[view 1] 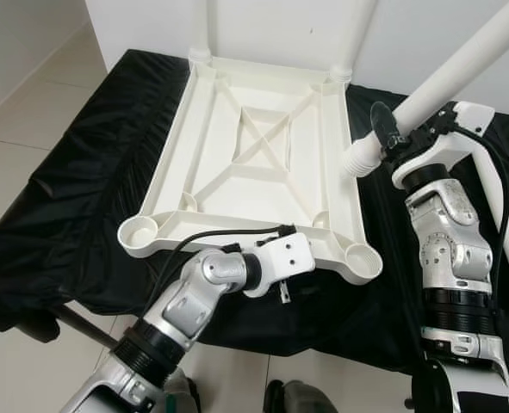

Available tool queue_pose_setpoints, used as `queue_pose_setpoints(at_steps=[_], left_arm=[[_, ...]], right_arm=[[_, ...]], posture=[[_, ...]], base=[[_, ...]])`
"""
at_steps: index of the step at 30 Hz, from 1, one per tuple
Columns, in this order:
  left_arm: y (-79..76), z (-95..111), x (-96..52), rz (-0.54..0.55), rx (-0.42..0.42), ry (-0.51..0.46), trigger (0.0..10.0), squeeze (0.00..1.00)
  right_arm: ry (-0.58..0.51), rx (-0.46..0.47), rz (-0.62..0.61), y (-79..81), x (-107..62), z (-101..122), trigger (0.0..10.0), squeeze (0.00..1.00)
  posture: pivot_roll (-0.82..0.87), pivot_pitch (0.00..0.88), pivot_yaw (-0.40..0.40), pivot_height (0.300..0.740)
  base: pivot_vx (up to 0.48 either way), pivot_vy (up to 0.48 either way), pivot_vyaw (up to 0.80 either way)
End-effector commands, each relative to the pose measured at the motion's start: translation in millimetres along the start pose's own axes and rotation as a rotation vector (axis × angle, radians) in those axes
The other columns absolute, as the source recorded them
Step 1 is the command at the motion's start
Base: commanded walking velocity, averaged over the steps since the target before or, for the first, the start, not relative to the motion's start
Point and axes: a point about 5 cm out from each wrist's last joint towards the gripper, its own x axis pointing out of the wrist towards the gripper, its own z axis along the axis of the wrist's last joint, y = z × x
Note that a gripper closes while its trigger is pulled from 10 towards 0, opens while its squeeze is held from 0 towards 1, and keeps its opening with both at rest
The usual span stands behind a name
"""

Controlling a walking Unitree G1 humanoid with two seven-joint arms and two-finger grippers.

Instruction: Building children table

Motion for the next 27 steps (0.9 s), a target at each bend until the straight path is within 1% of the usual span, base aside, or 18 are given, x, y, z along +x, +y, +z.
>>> queue_pose_setpoints(at_steps=[1,3,6,8,9,10,11,13,14,18,19,21,22,23,24,25,26,27], left_arm=[[-0.9,-10,3.6,0.029,-0.021,0.056,10.0,0.0],[0.7,-11,4.4,0.041,-0.022,0.069,10.0,0.0],[9.9,-14,5.8,0.091,-0.053,0.094,10.0,0.0],[11.8,-14,5.6,0.092,-0.064,0.096,9.9,0.0],[12.6,-14,5.6,0.093,-0.06,0.098,8.2,0.0],[13.0,-14,5.6,0.095,-0.057,0.099,8.2,0.0],[13.6,-13,5.3,0.096,-0.059,0.094,0.5,0.0],[14.1,-13,5.3,0.096,-0.062,0.09,0.5,0.0],[14.6,-12,5.4,0.095,-0.063,0.086,0.0,0.0],[15.9,-12,6.0,0.098,-0.059,0.087,0.0,0.0],[17.8,-11,7.2,0.101,-0.05,0.093,0.6,0.0],[17.8,-11,7.2,0.101,-0.05,0.093,0.6,0.0],[18.3,-11,7.5,0.101,-0.047,0.095,4.4,0.0],[19.0,-10,7.8,0.099,-0.051,0.09,4.4,0.0],[19.7,-8,7.9,0.094,-0.058,0.081,5.3,0.0],[19.7,-8,7.9,0.094,-0.058,0.081,5.3,0.0],[20.3,-5,8.0,0.088,-0.059,0.07,3.8,0.0],[20.3,-5,8.0,0.088,-0.059,0.07,3.8,0.0]], right_arm=[[-0.015,-0.007,0.006,-0.6,2.3,5,10.0,0.0],[-0.015,-0.008,0.006,-0.7,2.2,5,10.0,0.0],[-0.016,-0.007,0.004,-0.9,1.5,5,10.0,0.0],[-0.015,-0.008,0.003,-0.6,1.2,4,10.0,0.0],[-0.013,-0.008,0.007,0.0,0.7,4,10.0,0.0],[-0.012,-0.008,0.009,0.2,0.5,4,10.0,0.0],[-0.006,-0.013,0.015,0.8,-0.1,3,10.0,0.0],[-0.002,-0.017,0.019,1.1,-0.5,2,10.0,0.0],[0.005,-0.019,0.024,1.7,-1.3,1,10.0,0.0],[0.015,-0.021,0.03,2.6,-2.4,-1,10.0,0.0],[0.022,-0.023,0.039,4.1,-3.6,-3,10.0,0.0],[0.022,-0.023,0.039,4.1,-3.6,-3,10.0,0.0],[0.024,-0.023,0.042,4.6,-4.0,-4,10.0,0.0],[0.025,-0.023,0.043,5.1,-4.3,-4,10.0,0.0],[0.026,-0.023,0.044,5.5,-4.5,-4,10.0,0.0],[0.026,-0.023,0.044,5.5,-4.5,-4,10.0,0.0],[0.027,-0.023,0.046,6.0,-4.7,-5,10.0,0.0],[0.027,-0.023,0.046,6.0,-4.7,-5,10.0,0.0]], posture=[[0.01,0.059,-0.063,0.74],[0.01,0.059,-0.063,0.74],[0.01,0.056,-0.059,0.74],[0.01,0.055,-0.059,0.74],[0.01,0.055,-0.059,0.74],[0.01,0.055,-0.059,0.74],[0.01,0.055,-0.059,0.74],[0.01,0.055,-0.059,0.74],[0.01,0.05,-0.058,0.74],[0.0,0.047,-0.057,0.74],[0.0,0.047,-0.057,0.74],[0.0,0.047,-0.057,0.74],[0.0,0.045,-0.057,0.74],[0.0,0.044,-0.056,0.74],[0.0,0.043,-0.055,0.74],[0.0,0.043,-0.055,0.74],[0.0,0.043,-0.055,0.74],[0.0,0.043,-0.055,0.74]], base=[[0.0,0.0,0.0],[0.0,0.0,0.0],[0.0,0.0,0.0],[0.0,0.0,0.0],[0.0,0.0,0.0],[0.0,0.0,0.0],[0.0,0.0,0.0],[0.0,0.0,0.0],[0.0,0.0,0.0],[0.0,0.0,0.0],[0.0,0.0,0.0],[0.0,0.0,0.0],[0.0,0.0,0.0],[0.0,0.0,0.0],[0.0,0.0,0.0],[0.0,0.0,0.0],[0.0,0.0,0.0],[0.0,0.0,0.0]])
